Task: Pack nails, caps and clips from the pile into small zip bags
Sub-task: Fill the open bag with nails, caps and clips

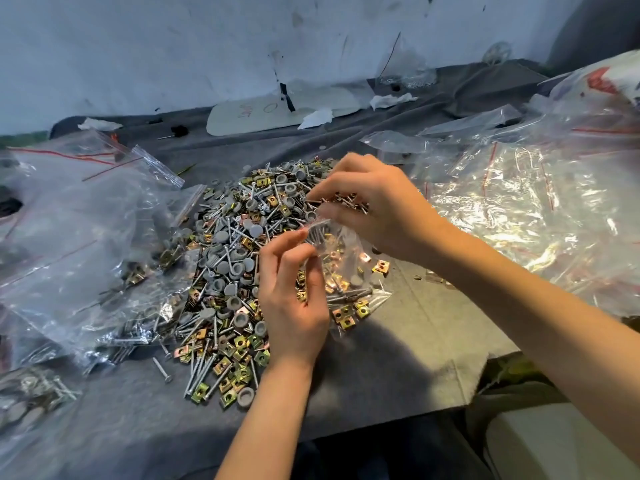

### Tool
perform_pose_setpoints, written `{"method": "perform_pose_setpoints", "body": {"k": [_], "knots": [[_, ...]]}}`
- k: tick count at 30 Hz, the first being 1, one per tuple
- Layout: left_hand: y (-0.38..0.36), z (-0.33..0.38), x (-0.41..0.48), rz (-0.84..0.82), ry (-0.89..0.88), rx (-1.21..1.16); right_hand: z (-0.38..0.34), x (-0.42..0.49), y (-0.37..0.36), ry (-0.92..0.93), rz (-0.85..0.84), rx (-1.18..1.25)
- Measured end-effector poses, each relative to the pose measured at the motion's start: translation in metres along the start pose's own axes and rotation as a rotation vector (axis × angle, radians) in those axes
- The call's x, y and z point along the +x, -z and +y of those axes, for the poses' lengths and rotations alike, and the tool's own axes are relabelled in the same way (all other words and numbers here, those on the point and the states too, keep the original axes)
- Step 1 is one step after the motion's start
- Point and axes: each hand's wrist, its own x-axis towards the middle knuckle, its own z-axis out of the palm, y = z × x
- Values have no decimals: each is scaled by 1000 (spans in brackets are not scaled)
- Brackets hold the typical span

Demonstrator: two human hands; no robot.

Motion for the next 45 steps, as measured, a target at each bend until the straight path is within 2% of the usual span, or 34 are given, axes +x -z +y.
{"method": "perform_pose_setpoints", "body": {"k": [3,4,8,10,14,18,20,23,24,26,28,30,32,33,37,39,42,43,45], "knots": [[-1,1,0,5,47,-38,17,-8,6,-119,121,79],[-1,1,-1,8,57,-46,25,-12,5,-170,83,46],[-2,-1,-1,19,77,-62,55,-31,-15,-299,-264,-209],[-2,-1,-1,20,81,-58,64,-39,-25,-340,-355,-282],[-2,0,0,15,76,-44,74,-43,-35,-313,-273,-296],[-2,0,0,12,66,-32,78,-36,-36,-287,-302,-332],[-2,0,-1,10,64,-30,74,-33,-32,-277,-233,-268],[-2,0,-1,6,65,-33,53,-25,-16,-293,94,79],[-2,0,-1,5,65,-33,42,-18,-8,-252,179,173],[-1,1,0,-1,46,-27,19,-5,4,-111,243,240],[-1,1,0,4,12,-25,-3,5,8,21,188,186],[0,1,0,10,3,-40,-12,8,8,107,7,52],[0,1,0,6,3,-47,-8,6,7,129,-129,-45],[1,1,-1,1,12,-49,-4,4,8,117,-121,-44],[0,2,-1,21,84,-55,28,-2,20,-28,98,14],[-1,5,0,39,105,-60,57,-5,24,-189,-18,-136],[-2,7,0,45,107,-51,91,-23,17,-381,-373,-349],[-1,7,0,46,106,-47,97,-31,11,-390,-435,-383],[-2,6,0,48,114,-43,103,-42,1,-397,-422,-405]]}}
